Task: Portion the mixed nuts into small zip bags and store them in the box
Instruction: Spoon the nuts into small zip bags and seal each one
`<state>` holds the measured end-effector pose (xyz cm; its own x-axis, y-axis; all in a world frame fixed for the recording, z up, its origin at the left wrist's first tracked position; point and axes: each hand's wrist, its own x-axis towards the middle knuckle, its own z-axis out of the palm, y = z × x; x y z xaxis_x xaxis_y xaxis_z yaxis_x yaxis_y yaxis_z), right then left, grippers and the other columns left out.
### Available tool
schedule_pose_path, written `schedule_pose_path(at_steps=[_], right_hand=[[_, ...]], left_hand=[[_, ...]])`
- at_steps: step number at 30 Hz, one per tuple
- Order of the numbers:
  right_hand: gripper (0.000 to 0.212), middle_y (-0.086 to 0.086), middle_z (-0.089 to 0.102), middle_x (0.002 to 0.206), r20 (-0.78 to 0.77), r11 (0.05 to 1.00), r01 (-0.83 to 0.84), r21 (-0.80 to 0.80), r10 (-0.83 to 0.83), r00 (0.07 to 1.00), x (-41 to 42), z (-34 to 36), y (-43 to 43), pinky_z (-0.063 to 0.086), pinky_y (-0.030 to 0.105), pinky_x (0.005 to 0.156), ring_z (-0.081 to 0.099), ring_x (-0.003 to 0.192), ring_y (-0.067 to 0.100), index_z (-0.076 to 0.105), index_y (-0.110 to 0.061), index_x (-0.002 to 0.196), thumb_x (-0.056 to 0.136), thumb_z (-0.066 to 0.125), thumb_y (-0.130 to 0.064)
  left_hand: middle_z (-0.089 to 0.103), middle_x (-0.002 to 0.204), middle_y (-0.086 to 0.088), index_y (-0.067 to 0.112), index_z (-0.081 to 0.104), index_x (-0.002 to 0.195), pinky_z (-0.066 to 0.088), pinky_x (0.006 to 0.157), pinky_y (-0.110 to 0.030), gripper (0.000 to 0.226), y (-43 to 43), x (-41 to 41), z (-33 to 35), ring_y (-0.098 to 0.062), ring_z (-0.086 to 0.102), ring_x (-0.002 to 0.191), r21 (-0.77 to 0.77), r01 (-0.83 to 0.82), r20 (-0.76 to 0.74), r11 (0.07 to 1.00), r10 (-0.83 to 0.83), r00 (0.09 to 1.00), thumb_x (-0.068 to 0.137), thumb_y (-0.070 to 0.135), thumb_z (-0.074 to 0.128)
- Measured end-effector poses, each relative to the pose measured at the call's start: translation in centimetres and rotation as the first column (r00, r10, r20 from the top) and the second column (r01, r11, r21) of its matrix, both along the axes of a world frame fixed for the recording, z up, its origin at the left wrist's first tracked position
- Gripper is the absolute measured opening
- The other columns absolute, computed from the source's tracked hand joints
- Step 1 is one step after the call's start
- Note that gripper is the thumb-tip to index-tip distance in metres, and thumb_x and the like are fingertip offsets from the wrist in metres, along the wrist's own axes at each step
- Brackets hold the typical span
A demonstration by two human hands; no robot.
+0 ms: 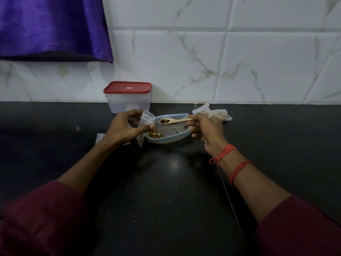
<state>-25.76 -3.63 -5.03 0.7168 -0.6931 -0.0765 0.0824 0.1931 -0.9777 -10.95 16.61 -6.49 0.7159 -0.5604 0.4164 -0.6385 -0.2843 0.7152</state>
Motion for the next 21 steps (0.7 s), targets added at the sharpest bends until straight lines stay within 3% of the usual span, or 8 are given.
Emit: schedule_pose_path(at_steps=[7, 10, 12, 14, 16, 19, 21], right_hand=[[0.014, -0.001, 0.073, 0.075, 0.122, 0.995, -0.080, -0.054, 0.087, 0.989, -0.3, 0.3, 1.1, 0.048, 0.019, 0.047, 0.061, 0.051, 0.007, 0.075, -0.016, 0.092, 0.097, 0.061, -0.015], [0.015, -0.003, 0.075, 0.078, 0.126, 0.972, -0.139, -0.192, 0.164, 0.978, 0.0, 0.0, 1.7, 0.048, 0.019, 0.048, 0.063, 0.056, 0.009, 0.076, -0.018, 0.101, 0.098, 0.061, -0.016], [0.017, -0.003, 0.076, 0.086, 0.123, 0.875, -0.137, -0.465, 0.217, 0.968, 0.0, -0.3, 1.6, 0.052, 0.021, 0.051, 0.067, 0.059, 0.009, 0.075, -0.020, 0.109, 0.098, 0.063, -0.017], [0.020, -0.006, 0.076, 0.094, 0.108, 0.617, -0.094, -0.781, 0.283, 0.953, 0.0, -0.6, 1.3, 0.058, 0.027, 0.057, 0.071, 0.062, 0.008, 0.075, -0.026, 0.112, 0.095, 0.068, -0.020], [0.023, -0.009, 0.075, 0.096, 0.088, 0.426, -0.053, -0.903, 0.304, 0.948, 0.0, -0.9, 1.1, 0.060, 0.033, 0.061, 0.072, 0.066, 0.005, 0.075, -0.030, 0.113, 0.093, 0.071, -0.020], [0.025, -0.009, 0.076, 0.098, 0.105, 0.434, -0.034, -0.900, 0.290, 0.951, 0.1, -1.4, 1.2, 0.061, 0.038, 0.059, 0.072, 0.065, 0.005, 0.075, -0.028, 0.114, 0.092, 0.072, -0.017], [0.023, -0.007, 0.076, 0.102, 0.133, 0.496, -0.018, -0.868, 0.266, 0.955, 0.0, -1.3, 1.2, 0.060, 0.031, 0.057, 0.072, 0.062, 0.006, 0.076, -0.024, 0.114, 0.093, 0.071, -0.016]], left_hand=[[0.064, 0.119, 0.005, 0.019, 0.058, 0.135, 0.050, 0.077, -0.016, 0.067, -0.2, -0.3, -0.5, -0.010, 0.061, 0.103, 0.005, 0.011, 0.093, 1.000, -0.011, 0.996, 0.075, 0.039, 0.082], [0.065, 0.119, 0.005, 0.020, 0.059, 0.134, 0.053, 0.079, -0.019, 0.066, -0.3, -0.6, -0.5, -0.010, 0.061, 0.103, -0.018, 0.026, 0.111, 0.999, -0.024, 0.994, 0.076, 0.040, 0.081], [0.067, 0.117, 0.004, 0.020, 0.060, 0.132, 0.053, 0.080, -0.019, 0.063, -0.3, -0.5, -0.5, -0.008, 0.062, 0.102, -0.033, 0.021, 0.124, 0.999, -0.017, 0.992, 0.076, 0.041, 0.081], [0.068, 0.115, 0.003, 0.019, 0.062, 0.130, 0.052, 0.080, -0.020, 0.061, -0.3, -0.3, -0.5, -0.008, 0.063, 0.101, -0.050, 0.001, 0.125, 0.999, 0.005, 0.992, 0.076, 0.040, 0.081], [0.069, 0.114, 0.001, 0.017, 0.062, 0.129, 0.055, 0.082, -0.025, 0.061, -0.2, -0.2, -0.4, -0.010, 0.064, 0.101, -0.064, -0.011, 0.111, 0.998, 0.018, 0.994, 0.076, 0.040, 0.081], [0.069, 0.113, 0.001, 0.018, 0.062, 0.129, 0.056, 0.082, -0.028, 0.059, -0.1, -0.1, -0.4, -0.011, 0.064, 0.099, -0.059, -0.008, 0.105, 0.998, 0.014, 0.994, 0.077, 0.038, 0.081], [0.068, 0.112, 0.002, 0.018, 0.062, 0.129, 0.055, 0.080, -0.024, 0.058, -0.1, -0.1, -0.4, -0.010, 0.064, 0.099, -0.062, -0.007, 0.093, 0.998, 0.013, 0.996, 0.077, 0.037, 0.081]])
